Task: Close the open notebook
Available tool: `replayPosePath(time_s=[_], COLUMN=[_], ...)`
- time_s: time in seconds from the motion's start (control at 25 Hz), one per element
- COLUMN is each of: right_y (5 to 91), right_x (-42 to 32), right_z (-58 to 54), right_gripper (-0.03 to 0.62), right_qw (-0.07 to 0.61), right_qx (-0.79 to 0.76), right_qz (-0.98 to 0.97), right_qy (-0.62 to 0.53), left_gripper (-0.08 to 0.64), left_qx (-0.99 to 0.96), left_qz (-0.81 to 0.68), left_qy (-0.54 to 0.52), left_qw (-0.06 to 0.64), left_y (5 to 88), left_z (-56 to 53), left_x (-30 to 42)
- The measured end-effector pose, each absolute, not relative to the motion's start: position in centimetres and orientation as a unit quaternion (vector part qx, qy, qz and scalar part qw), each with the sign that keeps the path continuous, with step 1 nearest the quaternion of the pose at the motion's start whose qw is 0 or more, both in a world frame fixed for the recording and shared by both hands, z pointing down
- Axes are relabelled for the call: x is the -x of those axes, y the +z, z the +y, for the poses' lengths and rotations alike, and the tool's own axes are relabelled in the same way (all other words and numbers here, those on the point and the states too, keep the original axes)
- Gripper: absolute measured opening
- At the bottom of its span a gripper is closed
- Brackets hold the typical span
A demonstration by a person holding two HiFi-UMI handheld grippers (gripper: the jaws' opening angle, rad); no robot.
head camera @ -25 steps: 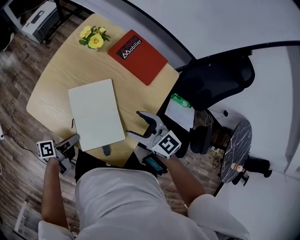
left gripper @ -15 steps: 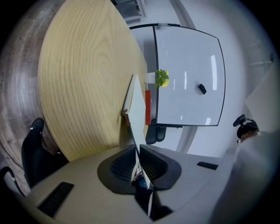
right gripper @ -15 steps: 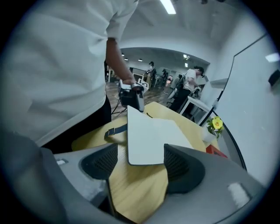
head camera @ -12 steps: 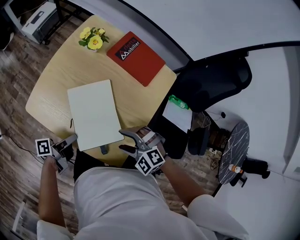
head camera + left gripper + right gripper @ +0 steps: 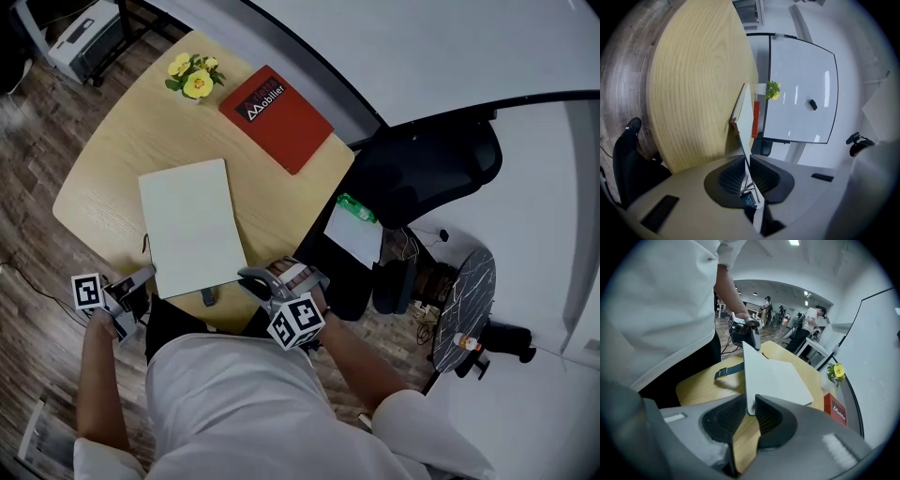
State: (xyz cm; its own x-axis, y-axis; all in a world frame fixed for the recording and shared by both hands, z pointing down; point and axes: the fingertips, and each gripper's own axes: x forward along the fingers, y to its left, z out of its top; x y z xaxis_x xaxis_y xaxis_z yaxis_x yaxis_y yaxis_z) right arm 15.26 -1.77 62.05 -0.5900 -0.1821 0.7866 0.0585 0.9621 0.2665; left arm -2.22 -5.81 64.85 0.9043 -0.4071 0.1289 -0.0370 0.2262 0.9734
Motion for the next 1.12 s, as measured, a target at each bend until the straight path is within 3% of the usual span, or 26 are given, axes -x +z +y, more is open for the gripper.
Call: replayPosePath(time_s=[0.2, 0.32, 0.44, 0.8, 1.12], right_y=[61.1, 60.2, 59.1, 55.7, 54.1], right_x=[-15.0, -15.0, -14.8, -13.6, -12.7], right_z=[-2.1, -2.6, -3.2, -7.2, -12.1], right_gripper=[0.061, 0.051, 0.044, 0.025, 0.025], right_qw=[0.438, 0.429, 0.419, 0.397, 0.371], right_qx=[-0.046, -0.048, -0.05, -0.056, -0.069], right_qz=[-0.888, -0.892, -0.895, -0.907, -0.924], right_qy=[-0.132, -0.138, -0.143, -0.129, -0.068], left_gripper=[0.035, 0.077, 0.077, 0.049, 0.049], left_qx=[-0.628, -0.653, -0.712, -0.841, -0.85], left_qz=[-0.197, -0.246, -0.331, -0.457, -0.471], left_qy=[-0.114, -0.073, 0.011, 0.071, 0.045], left_qw=[0.744, 0.713, 0.619, 0.28, 0.231], left_y=[64.5, 64.7, 65.0, 55.5, 53.4], left_z=[-5.9, -5.9, -6.4, -11.2, -11.7], left_x=[2.6, 4.3, 8.0, 10.8, 10.2])
